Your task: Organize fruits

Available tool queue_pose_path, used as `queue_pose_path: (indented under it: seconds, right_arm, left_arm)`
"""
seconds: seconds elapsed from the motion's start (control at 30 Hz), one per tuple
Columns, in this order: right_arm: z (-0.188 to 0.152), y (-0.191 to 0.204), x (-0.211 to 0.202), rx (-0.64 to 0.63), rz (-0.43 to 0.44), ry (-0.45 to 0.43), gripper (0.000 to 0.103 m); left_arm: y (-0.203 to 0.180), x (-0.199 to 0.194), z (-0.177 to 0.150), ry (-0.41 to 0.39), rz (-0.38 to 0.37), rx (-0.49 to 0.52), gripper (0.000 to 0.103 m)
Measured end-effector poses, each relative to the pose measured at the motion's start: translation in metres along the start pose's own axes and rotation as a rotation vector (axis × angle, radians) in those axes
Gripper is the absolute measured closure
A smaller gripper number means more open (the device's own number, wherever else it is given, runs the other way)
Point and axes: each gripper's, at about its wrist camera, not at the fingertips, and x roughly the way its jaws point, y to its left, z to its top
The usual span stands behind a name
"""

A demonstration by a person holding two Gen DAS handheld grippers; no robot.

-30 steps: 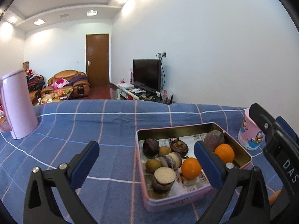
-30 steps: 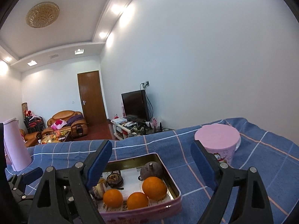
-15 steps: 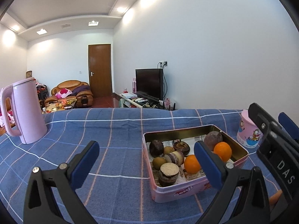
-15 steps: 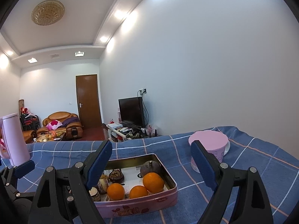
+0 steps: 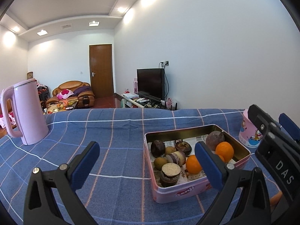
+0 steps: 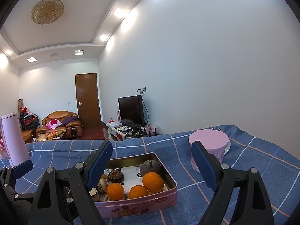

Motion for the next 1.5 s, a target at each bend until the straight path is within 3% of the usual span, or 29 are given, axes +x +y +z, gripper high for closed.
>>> queue_pose_path:
  seconds: [1.07,1.5]
  right_arm:
    - [-0.001,-0.001,0.000,0.010,-0.008,0.010,0.016]
    - [0.000,0.000,-0.001,0.010,-0.009,0.014,0.016]
  left_arm:
    - [0.004,0.005,0.000,0.028,0.035,-0.002,0.000]
    - [0.004,0.011,-0.001,0.069,-0.012,-0.006,0.000]
